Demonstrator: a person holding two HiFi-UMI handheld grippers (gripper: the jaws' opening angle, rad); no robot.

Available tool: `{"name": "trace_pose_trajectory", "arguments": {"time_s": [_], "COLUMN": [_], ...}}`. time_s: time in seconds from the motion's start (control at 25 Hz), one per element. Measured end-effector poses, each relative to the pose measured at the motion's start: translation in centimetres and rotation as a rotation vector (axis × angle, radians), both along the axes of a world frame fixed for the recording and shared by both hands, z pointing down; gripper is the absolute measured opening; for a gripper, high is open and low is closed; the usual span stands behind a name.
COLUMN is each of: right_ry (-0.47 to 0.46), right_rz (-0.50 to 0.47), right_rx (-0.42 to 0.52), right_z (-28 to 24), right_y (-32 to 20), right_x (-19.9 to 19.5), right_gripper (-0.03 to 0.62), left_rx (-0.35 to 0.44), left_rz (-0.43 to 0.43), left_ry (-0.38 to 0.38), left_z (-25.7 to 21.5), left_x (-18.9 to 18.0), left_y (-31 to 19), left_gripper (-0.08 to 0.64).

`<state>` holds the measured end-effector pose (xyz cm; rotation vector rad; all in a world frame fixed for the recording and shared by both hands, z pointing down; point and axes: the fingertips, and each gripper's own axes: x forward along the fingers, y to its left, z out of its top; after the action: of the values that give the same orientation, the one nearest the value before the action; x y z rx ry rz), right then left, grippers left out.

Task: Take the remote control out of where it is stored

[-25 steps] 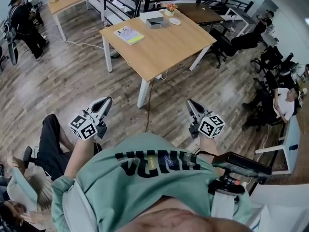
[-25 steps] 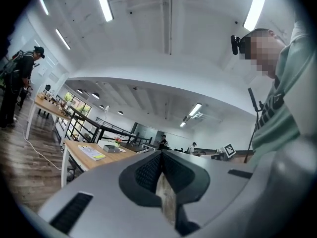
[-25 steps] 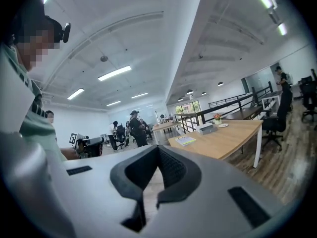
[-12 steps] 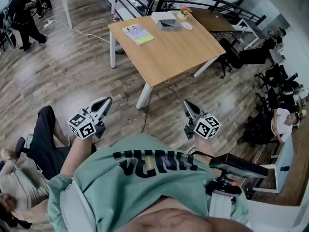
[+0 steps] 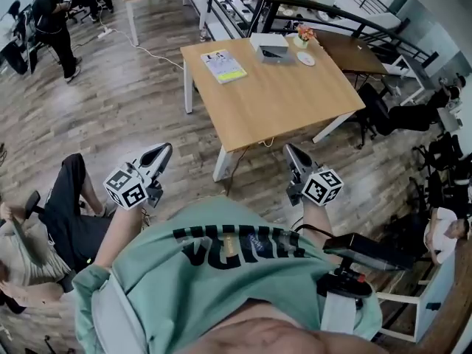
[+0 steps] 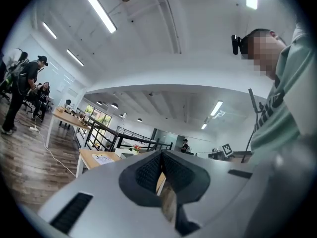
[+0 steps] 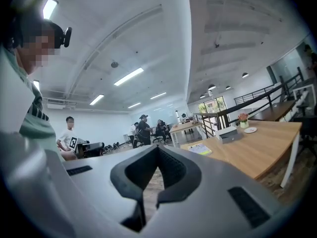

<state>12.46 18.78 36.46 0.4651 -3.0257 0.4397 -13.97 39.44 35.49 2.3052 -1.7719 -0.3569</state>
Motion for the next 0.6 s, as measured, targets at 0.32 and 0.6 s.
{"name": "trace_pose_trajectory", "arguments": {"time_s": [0.32, 0.6], "right_ry": [-0.029, -0.052], "right_rz": [-0.024, 0.021], "right_rx": [-0.058, -0.114], "right_z": [2.2, 4.8], "right_y": [-7.2, -10.8], "right_x": [5.1, 7.9], "right_gripper": [0.005, 0.005], "left_rx": [-0.027, -0.060], "left_rz": [-0.027, 0.017], "left_ry": [-0.030, -0.073], "left_z": [-0.5, -0.6], "left_x": [5.7, 7.7], "left_y": [-6.2, -11.3], "left_gripper": [0.005, 0.005]}}
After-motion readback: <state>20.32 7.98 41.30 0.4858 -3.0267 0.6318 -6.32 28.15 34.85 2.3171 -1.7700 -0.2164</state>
